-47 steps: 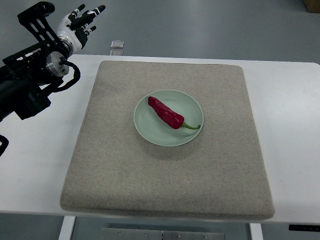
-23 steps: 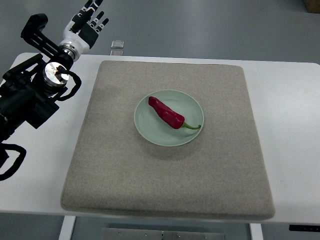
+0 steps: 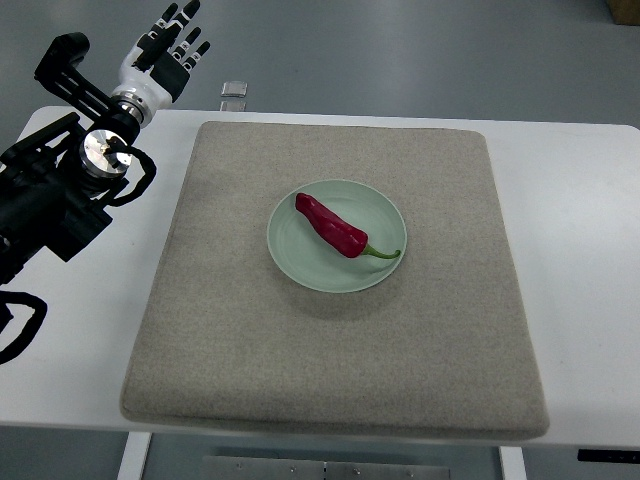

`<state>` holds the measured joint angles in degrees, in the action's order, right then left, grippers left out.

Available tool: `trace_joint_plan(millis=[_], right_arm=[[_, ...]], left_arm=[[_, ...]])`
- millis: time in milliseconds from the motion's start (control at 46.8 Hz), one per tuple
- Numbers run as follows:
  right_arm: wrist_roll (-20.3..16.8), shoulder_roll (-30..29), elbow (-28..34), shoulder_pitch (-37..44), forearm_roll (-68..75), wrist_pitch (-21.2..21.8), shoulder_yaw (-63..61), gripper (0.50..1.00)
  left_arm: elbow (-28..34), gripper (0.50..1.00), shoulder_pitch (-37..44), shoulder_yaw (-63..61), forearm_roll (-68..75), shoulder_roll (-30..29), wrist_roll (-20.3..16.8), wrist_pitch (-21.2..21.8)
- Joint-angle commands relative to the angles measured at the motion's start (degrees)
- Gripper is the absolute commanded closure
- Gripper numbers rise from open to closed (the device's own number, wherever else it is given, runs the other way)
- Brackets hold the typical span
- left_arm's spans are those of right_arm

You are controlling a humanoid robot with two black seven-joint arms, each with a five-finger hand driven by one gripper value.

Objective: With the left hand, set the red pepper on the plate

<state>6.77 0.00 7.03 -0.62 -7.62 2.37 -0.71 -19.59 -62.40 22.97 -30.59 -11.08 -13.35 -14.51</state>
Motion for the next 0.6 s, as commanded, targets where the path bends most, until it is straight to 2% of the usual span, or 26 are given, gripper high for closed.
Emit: trace_joint_plan(millis=[0, 406, 577], right_arm=[[0.00, 0.00, 0.00, 0.00, -0.03, 0.00, 0.00, 0.572], [0.00, 0.00, 0.17, 0.00, -0.02, 0.78, -0.08, 0.570], [0.00, 0.00, 6.94, -0.17, -0.11, 3.52, -0.09, 0.570]], left_arm=[[-0.01, 0.508, 0.00, -0.03, 0.00, 0.01, -0.01, -0.17], [-0.01, 0.508, 0.09, -0.03, 0.00, 0.45, -0.01, -0.35], [-0.01, 0.508, 0.00, -0.03, 0.09, 0.27, -0.01, -0.35]])
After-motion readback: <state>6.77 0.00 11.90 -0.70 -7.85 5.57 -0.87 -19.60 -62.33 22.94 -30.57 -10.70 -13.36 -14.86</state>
